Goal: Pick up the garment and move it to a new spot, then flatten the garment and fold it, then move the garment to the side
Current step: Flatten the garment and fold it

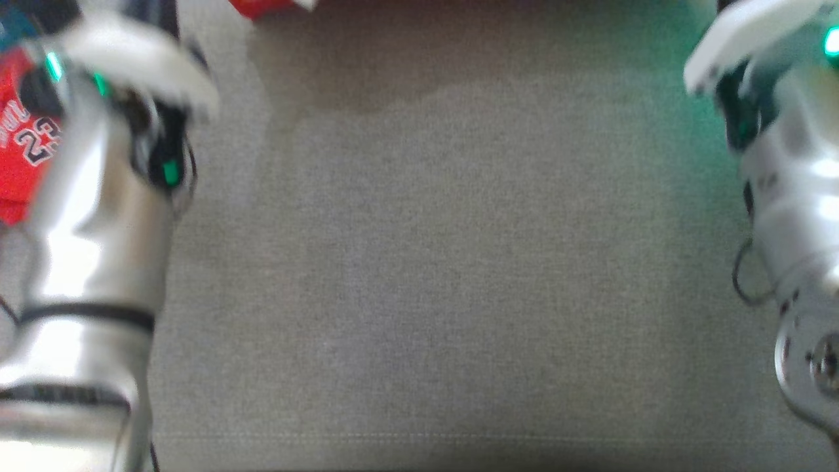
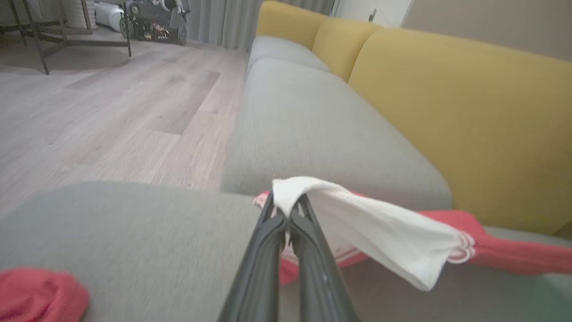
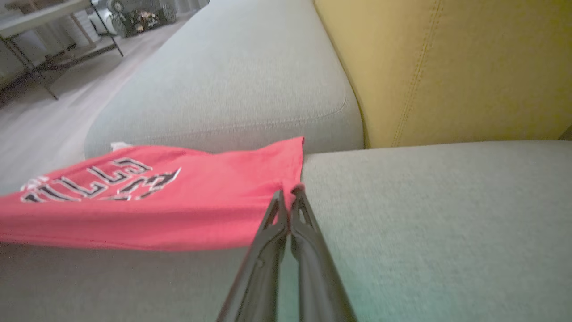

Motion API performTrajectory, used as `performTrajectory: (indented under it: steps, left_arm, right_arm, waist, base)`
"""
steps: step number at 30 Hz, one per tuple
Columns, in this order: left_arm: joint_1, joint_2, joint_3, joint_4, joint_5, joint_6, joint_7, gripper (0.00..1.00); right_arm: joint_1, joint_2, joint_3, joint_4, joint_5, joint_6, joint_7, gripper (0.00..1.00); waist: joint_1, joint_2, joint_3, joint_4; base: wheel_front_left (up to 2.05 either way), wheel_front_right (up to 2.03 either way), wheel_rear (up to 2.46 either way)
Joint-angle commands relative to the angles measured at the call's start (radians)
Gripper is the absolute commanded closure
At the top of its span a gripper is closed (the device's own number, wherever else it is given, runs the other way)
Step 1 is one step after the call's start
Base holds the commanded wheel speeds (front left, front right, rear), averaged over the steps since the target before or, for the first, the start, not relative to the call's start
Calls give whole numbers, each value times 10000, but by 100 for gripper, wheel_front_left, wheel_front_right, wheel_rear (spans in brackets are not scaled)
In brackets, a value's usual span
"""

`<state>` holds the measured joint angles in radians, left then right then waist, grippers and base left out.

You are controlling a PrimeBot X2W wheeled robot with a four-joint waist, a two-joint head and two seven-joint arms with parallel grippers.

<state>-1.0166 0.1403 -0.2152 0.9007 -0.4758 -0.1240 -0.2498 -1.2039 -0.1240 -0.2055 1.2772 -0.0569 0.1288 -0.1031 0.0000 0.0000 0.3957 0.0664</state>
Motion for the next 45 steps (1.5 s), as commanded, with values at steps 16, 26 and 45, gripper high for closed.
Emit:
performTrajectory:
  steps: [16,26,45]
  left_arm:
    - [4055,1886,-2971,-1384,-872,-66,271,100]
    - [5600,3289,-4110,-3642,-2945,-66,2110,100]
    - [8377,5872,-4185,-8109,-6101,69,5148,100]
  right_arm:
    - [3350,-814,3709,-4,1977,19,1629,100]
    - [5048,-2112,6605,-1933,4417,19,3527,100]
    - [7734,-6357,9380,-7400,9138,19,7973,100]
  waist:
    - [0,0,-2528,176]
    - [0,0,-3342,97]
    - [0,0,-4399,108]
  base:
    - [0,0,0]
    - [0,0,0]
    - [0,0,0]
